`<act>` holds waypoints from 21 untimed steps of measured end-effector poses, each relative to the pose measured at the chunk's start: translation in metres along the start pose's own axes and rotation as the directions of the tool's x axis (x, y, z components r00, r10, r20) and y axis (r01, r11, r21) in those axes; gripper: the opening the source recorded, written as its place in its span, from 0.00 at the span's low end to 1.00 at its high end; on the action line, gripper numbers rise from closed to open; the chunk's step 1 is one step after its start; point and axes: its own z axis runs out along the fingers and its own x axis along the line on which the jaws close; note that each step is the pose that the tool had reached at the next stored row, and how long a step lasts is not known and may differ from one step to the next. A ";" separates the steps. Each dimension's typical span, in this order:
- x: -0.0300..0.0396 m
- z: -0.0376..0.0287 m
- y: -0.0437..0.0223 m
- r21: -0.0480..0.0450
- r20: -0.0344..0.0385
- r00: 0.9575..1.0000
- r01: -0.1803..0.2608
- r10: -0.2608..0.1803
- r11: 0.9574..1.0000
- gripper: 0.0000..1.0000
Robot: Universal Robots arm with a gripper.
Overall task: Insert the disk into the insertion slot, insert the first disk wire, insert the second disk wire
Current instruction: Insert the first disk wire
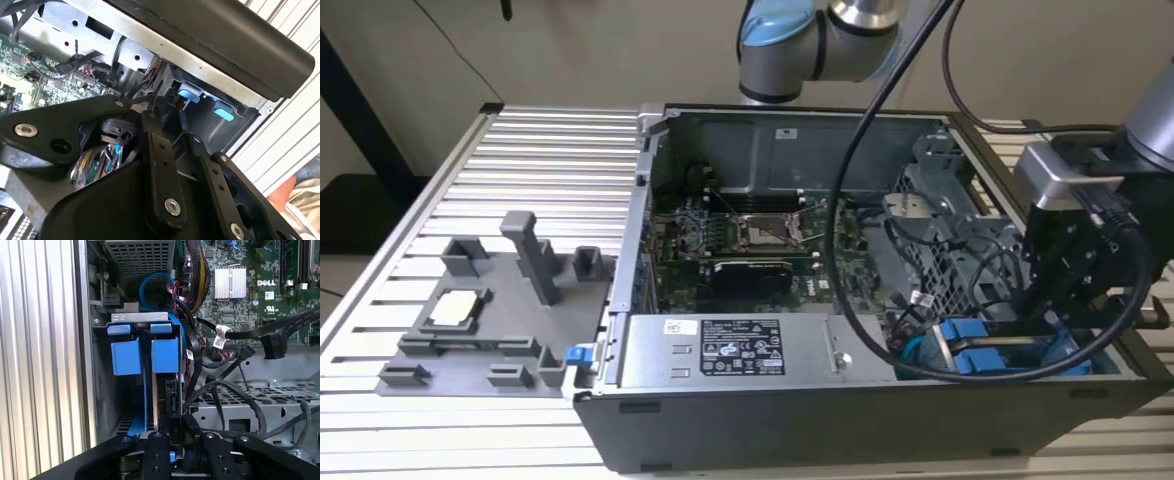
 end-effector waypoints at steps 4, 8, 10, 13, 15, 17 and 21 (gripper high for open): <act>-0.0001 -0.0150 -0.0002 0.000 0.000 1.000 0.000 0.000 1.000 0.26; -0.0002 -0.0327 -0.0003 0.000 0.000 1.000 0.000 0.000 1.000 0.26; -0.0003 -0.0417 -0.0004 0.000 0.000 1.000 0.000 0.000 1.000 0.26; -0.0003 -0.0529 -0.0005 0.000 0.000 1.000 0.000 0.000 1.000 0.26; -0.0003 -0.0531 -0.0006 0.000 0.000 1.000 0.000 0.000 1.000 0.26; -0.0003 -0.0532 -0.0006 0.000 0.000 1.000 0.000 0.000 1.000 0.26; -0.0055 -0.0533 -0.0003 0.000 0.000 1.000 0.000 0.000 1.000 0.26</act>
